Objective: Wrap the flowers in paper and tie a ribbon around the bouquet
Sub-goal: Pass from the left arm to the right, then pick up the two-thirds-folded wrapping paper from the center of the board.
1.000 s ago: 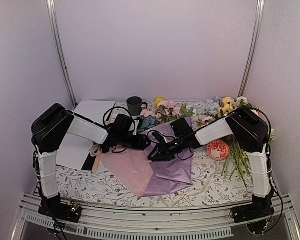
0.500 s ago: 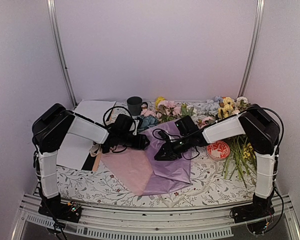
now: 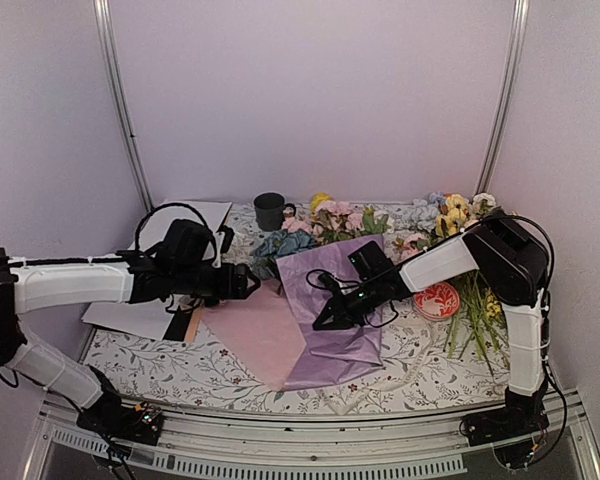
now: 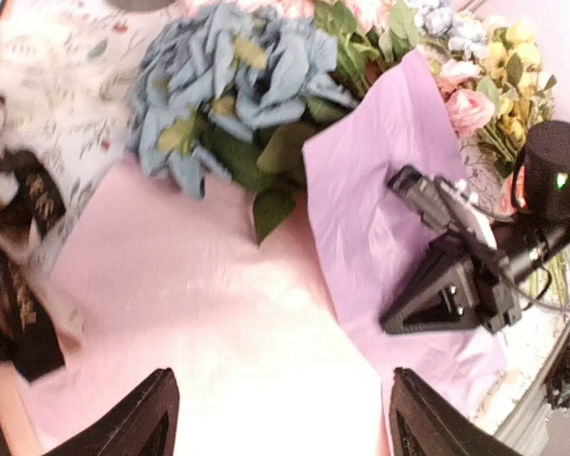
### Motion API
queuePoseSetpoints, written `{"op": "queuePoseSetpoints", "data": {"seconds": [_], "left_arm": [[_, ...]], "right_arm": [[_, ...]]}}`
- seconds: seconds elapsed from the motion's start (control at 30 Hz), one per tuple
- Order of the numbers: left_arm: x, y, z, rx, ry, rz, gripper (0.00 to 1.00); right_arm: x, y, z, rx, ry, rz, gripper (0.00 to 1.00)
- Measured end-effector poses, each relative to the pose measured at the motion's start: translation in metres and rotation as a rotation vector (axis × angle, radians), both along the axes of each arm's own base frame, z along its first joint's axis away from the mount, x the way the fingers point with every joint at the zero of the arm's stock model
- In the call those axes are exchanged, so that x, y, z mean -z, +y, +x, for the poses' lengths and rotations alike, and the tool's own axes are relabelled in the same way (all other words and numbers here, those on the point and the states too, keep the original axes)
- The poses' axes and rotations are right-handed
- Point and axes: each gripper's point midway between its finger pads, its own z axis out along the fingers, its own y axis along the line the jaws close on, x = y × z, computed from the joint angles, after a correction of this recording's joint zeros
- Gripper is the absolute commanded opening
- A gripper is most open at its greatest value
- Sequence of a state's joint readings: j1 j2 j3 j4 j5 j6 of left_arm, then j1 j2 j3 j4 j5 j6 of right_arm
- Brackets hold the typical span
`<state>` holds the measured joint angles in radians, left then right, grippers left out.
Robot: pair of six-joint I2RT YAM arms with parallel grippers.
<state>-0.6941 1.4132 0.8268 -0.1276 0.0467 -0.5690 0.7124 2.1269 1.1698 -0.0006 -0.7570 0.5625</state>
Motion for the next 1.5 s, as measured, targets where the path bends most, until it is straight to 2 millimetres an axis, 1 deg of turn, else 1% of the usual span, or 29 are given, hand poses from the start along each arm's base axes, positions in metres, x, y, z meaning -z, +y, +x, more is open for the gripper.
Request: {"op": "queuePoseSetpoints", "data": {"seconds": [0.03,0.07,0.13,0.2,0.23,0.3,0.37,0.43,0.5,0.6,0.67,0.77,0.87,0.93,1.0,1.07,1.13,1.2,1.27,1.3,1.33,1.5], "left_arm": [[0.005,0.007,-0.012,-0.019,0.029,-0.015,0.85],[0.016,0.014,-0.029,-0.048,0.075,-0.028,0.89],[0.051,0.03,-0.066,-0.1,0.202,-0.018,0.94],[0.085,0.048,-0.096,-0.162,0.32,0.013,0.98],[0.096,0.056,-0.104,-0.191,0.355,0.026,0.99],[0.09,0.055,-0.101,-0.244,0.352,-0.031,0.99],[0.095,0.054,-0.097,-0.289,0.368,-0.048,0.99],[0.094,0.045,-0.087,-0.302,0.358,-0.083,0.99],[0.093,0.031,-0.074,-0.293,0.345,-0.139,0.99],[0.092,0.003,-0.053,-0.243,0.343,-0.251,0.99],[0.089,-0.013,-0.043,-0.206,0.338,-0.306,0.99],[0.084,-0.027,-0.038,-0.159,0.336,-0.369,0.98],[0.082,-0.032,-0.041,-0.144,0.36,-0.4,0.99],[0.081,-0.026,-0.049,-0.165,0.384,-0.39,0.99],[0.077,-0.012,-0.058,-0.206,0.387,-0.349,0.99],[0.065,0.01,-0.058,-0.26,0.351,-0.299,0.99],[0.06,0.034,-0.051,-0.32,0.315,-0.246,0.99],[0.066,0.061,-0.041,-0.39,0.307,-0.17,0.99],[0.084,0.08,-0.04,-0.428,0.338,-0.084,0.99],[0.095,0.084,-0.044,-0.429,0.365,-0.044,0.99],[0.096,0.083,-0.042,-0.418,0.364,-0.03,0.99],[0.097,0.057,-0.022,-0.34,0.353,-0.053,0.99]], "right_arm": [[0.0,-0.001,0.0,0.001,-0.004,-0.003,0.04],[0.0,-0.001,0.0,0.002,-0.006,-0.006,0.04],[0.0,-0.002,0.0,-0.001,-0.015,-0.011,0.04],[0.0,-0.003,0.0,-0.008,-0.024,-0.012,0.04],[0.0,-0.003,0.0,-0.012,-0.027,-0.012,0.04],[-0.001,-0.003,0.0,-0.019,-0.036,-0.013,0.04],[-0.001,-0.004,-0.001,-0.024,-0.045,-0.017,0.04],[-0.001,-0.006,-0.001,-0.027,-0.05,-0.023,0.04],[-0.001,-0.006,-0.001,-0.029,-0.053,-0.027,0.04],[-0.001,-0.007,-0.001,-0.032,-0.057,-0.029,0.04],[-0.001,-0.007,-0.001,-0.032,-0.057,-0.029,0.04],[-0.001,-0.007,-0.001,-0.032,-0.058,-0.029,0.04],[-0.001,-0.007,-0.001,-0.033,-0.057,-0.03,0.04],[-0.001,-0.008,-0.002,-0.033,-0.056,-0.03,0.04],[-0.001,-0.008,-0.002,-0.033,-0.054,-0.033,0.04],[-0.001,-0.009,-0.002,-0.033,-0.054,-0.037,0.04],[-0.001,-0.01,-0.003,-0.035,-0.054,-0.039,0.04],[-0.001,-0.01,-0.003,-0.037,-0.056,-0.04,0.04],[-0.001,-0.011,-0.003,-0.039,-0.056,-0.043,0.04],[-0.001,-0.011,-0.003,-0.039,-0.056,-0.045,0.04],[-0.001,-0.012,-0.003,-0.04,-0.056,-0.046,0.04],[-0.001,-0.012,-0.004,-0.044,-0.06,-0.05,0.03]]}}
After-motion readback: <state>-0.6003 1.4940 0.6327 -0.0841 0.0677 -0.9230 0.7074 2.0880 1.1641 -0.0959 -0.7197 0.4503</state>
